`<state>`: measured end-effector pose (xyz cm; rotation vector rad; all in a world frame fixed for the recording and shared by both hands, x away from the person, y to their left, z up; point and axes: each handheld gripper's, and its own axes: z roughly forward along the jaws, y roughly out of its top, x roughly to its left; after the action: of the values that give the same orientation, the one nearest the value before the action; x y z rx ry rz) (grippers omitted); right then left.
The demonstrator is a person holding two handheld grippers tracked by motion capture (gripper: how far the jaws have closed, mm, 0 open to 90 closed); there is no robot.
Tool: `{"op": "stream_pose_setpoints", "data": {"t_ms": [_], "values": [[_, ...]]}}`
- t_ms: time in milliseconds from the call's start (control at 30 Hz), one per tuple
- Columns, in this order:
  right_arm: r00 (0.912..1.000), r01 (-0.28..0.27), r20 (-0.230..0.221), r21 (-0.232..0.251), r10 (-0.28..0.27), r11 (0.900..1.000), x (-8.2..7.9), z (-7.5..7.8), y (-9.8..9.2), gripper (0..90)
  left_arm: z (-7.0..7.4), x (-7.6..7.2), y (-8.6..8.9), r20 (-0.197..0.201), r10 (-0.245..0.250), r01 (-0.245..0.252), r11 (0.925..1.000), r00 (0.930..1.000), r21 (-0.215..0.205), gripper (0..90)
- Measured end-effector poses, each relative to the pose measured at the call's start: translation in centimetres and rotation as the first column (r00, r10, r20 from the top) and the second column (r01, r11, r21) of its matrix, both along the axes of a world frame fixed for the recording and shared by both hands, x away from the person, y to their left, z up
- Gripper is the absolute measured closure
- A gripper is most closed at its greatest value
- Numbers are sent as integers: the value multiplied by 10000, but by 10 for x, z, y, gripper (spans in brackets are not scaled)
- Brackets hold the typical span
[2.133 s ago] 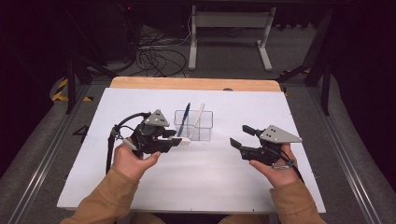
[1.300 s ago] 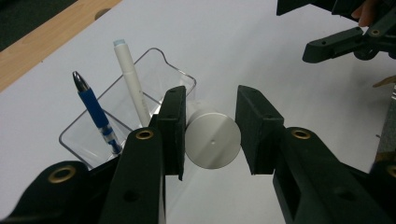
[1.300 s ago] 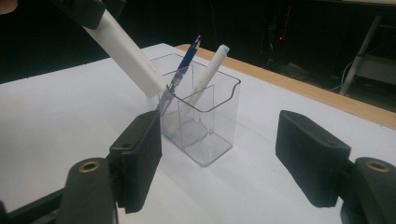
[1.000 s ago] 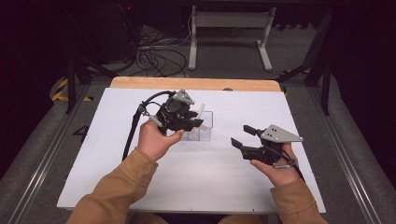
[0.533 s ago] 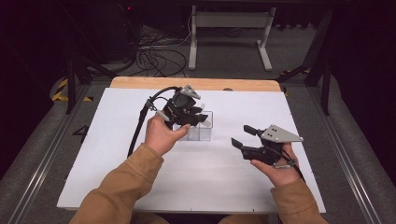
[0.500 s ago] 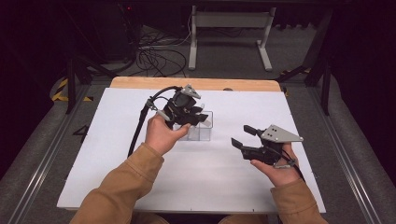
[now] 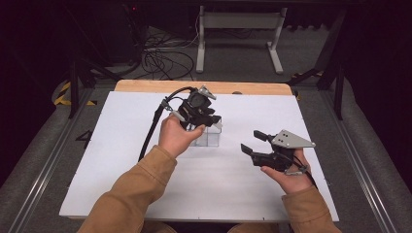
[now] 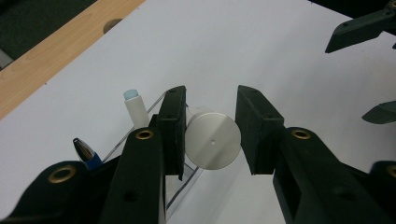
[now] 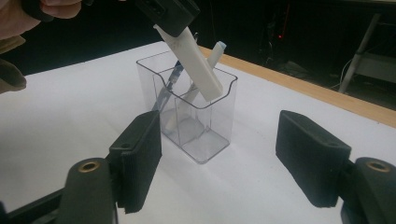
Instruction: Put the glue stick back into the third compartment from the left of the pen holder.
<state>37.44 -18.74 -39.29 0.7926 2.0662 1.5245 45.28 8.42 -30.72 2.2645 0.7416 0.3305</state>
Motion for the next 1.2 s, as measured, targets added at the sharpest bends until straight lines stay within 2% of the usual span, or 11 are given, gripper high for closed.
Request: {"op": "stream_pose_setpoints", "data": {"t_ms": [500,600,633,700,767,900,1000,1100,1200], "values": [[10000,18,18,-18,-18,10000,0,0,0,320,-3,3,0,-104,123,-120,9995,9999,293,652],[10000,24,25,-23,-23,10000,0,0,-1,320,-7,5,-1,-29,-163,163,9997,9999,179,645],[10000,42,23,-24,-42,10000,0,1,-1,320,-8,5,-1,124,-143,141,9998,9998,132,615],[10000,48,39,-25,-48,10000,0,1,-1,318,-7,3,0,347,-58,59,10000,9994,-40,422],[10000,57,60,-19,-57,10000,0,1,-2,317,-4,-3,2,719,-43,44,10000,9974,-9,351],[10000,60,42,-41,-60,10000,1,2,-2,315,0,-17,10,1304,-14,50,9996,9915,-267,230],[10000,27,64,-30,-27,10000,1,2,-1,314,1,-26,18,1601,55,32,9985,9871,-542,188],[10000,-3,62,-36,4,10000,2,2,0,314,1,-31,25,1653,85,58,9963,9862,-861,175],[10000,-36,63,-41,36,10000,3,2,2,314,1,-34,32,1641,90,77,9949,9864,-1005,168]]}}
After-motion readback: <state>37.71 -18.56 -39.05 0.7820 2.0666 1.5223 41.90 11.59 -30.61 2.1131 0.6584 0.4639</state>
